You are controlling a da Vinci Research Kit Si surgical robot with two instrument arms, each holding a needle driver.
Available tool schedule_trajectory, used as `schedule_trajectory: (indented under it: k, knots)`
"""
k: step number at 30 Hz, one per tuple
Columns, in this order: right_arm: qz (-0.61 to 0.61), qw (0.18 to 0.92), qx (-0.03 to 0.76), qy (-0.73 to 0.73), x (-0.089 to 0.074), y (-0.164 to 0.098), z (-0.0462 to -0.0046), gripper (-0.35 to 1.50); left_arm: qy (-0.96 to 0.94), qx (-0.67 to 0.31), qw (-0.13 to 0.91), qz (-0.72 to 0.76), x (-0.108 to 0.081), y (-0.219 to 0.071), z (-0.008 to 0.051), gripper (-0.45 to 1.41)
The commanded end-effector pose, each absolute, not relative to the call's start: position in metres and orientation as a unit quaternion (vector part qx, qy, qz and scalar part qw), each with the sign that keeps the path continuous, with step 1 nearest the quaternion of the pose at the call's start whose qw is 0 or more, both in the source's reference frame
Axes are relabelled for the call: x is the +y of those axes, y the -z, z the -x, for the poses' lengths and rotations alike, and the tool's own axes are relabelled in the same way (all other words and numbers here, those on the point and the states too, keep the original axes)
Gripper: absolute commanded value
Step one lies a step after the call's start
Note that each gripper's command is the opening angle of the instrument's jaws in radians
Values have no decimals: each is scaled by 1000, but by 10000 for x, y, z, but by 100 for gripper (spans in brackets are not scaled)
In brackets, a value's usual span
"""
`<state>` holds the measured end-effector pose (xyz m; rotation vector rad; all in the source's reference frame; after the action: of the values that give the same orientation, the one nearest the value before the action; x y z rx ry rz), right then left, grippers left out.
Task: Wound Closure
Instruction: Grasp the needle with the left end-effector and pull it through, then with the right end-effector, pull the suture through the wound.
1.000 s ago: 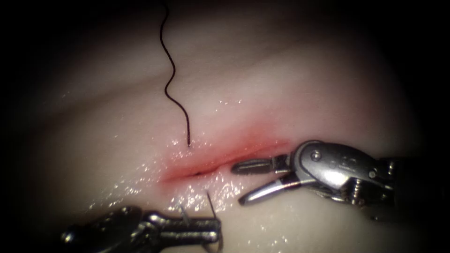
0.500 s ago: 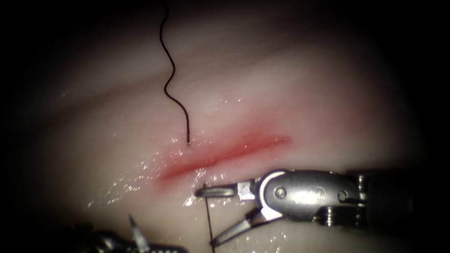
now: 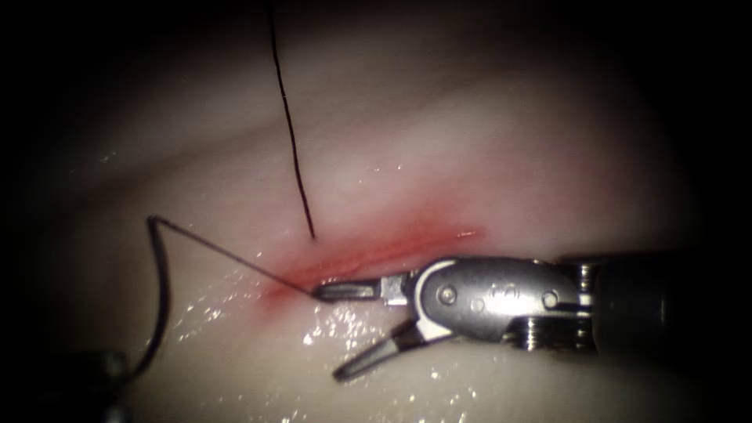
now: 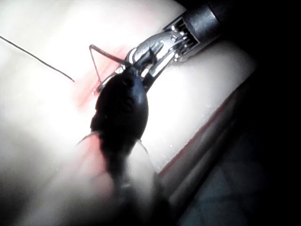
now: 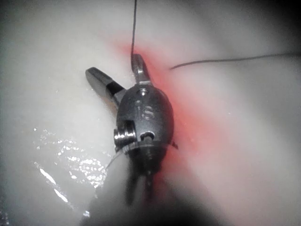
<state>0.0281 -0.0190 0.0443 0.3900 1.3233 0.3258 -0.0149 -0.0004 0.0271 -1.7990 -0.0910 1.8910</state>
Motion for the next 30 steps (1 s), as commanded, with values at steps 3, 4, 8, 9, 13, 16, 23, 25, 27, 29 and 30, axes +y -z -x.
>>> schedule_trajectory:
  k: [3, 4, 8, 9, 13, 16, 23, 25, 27, 29, 30]
  knots:
    - [-196, 757, 599, -172, -195, -451, -291, 113, -764, 67, 209, 607, -2, -279, 154, -45]
    - [-199, 756, 598, -176, -196, -452, -291, 113, -771, 79, 201, 599, -1, -280, 153, -45]
    - [-212, 753, 593, -192, -200, -455, -294, 106, -796, 125, 163, 569, 4, -282, 152, -45]
    - [-214, 752, 592, -197, -201, -455, -295, 103, -804, 139, 150, 558, 6, -282, 151, -45]
    - [-224, 749, 588, -210, -201, -457, -296, 88, -813, 153, 146, 542, 7, -287, 152, -45]
    - [-235, 747, 581, -222, -200, -458, -293, 42, -814, 158, 144, 540, 2, -292, 153, -45]
    - [-259, 756, 538, -268, -197, -462, -283, -35, -807, 166, 131, 551, -20, -298, 157, -45]
    - [-265, 765, 502, -305, -195, -460, -279, -35, -803, 172, 124, 556, -34, -304, 162, -45]
    - [-280, 760, 496, -313, -201, -456, -274, -35, -797, 167, 127, 566, -49, -313, 167, -45]
    - [-301, 755, 497, -304, -220, -444, -270, -35, -792, 162, 131, 574, -64, -321, 174, -45]
    - [-301, 755, 497, -304, -220, -444, -270, -35, -792, 162, 131, 574, -64, -321, 174, -45]
